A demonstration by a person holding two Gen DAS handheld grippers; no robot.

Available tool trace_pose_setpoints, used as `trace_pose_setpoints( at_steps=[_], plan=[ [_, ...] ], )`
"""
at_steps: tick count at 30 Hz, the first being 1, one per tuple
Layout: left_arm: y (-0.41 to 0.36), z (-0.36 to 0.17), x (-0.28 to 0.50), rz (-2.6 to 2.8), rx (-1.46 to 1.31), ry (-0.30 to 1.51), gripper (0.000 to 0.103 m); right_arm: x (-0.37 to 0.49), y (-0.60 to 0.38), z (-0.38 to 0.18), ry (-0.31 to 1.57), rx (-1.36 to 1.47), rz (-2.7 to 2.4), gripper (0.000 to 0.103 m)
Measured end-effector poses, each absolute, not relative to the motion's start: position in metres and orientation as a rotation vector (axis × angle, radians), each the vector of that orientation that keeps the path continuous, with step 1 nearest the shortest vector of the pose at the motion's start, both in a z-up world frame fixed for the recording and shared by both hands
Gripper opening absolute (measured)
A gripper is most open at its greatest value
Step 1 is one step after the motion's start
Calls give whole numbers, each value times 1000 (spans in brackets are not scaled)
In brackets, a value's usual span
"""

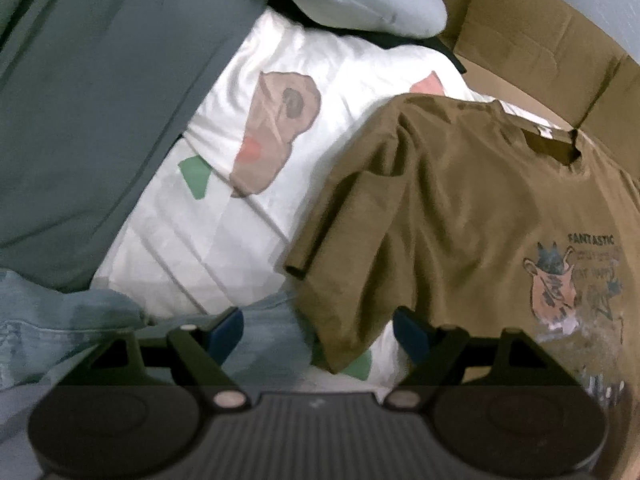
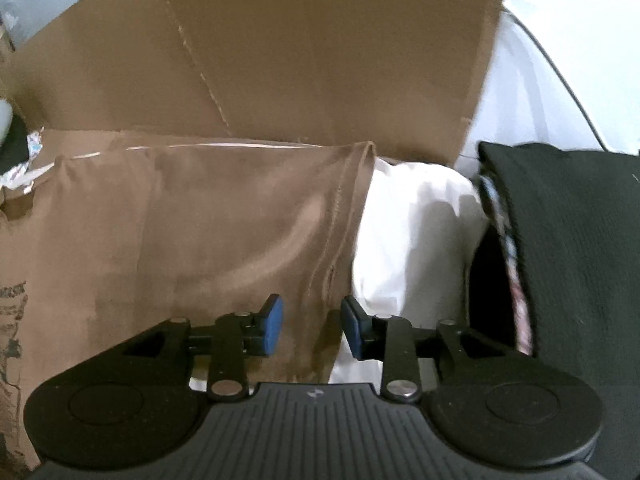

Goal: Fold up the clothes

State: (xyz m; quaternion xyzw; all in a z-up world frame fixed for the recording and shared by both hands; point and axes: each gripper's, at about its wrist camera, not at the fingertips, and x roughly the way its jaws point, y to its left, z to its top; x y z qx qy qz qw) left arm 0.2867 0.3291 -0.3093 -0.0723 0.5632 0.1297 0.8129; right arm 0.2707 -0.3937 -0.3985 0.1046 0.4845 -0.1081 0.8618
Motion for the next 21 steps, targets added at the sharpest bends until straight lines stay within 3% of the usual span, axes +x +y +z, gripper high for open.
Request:
trace_pose_setpoints(
  at_steps=[4,7,8,10,21],
  plan=[
    [331,-313,283,282,-143,1213,84,279,-394,-406,1024,208,-224,38],
    [332,-318,281,285,-143,1221,84,283,-394,-411,1029,198,-216,30],
    [332,-319,281,285,-141,1225,84,284,-393,-412,1029,191,-213,23],
    [331,-322,279,286,-142,1229,84,285,-392,-411,1034,174,-215,0],
    [329,-326,282,274,-166,1211,84,285,-397,-415,1074,136,-272,0]
  ],
)
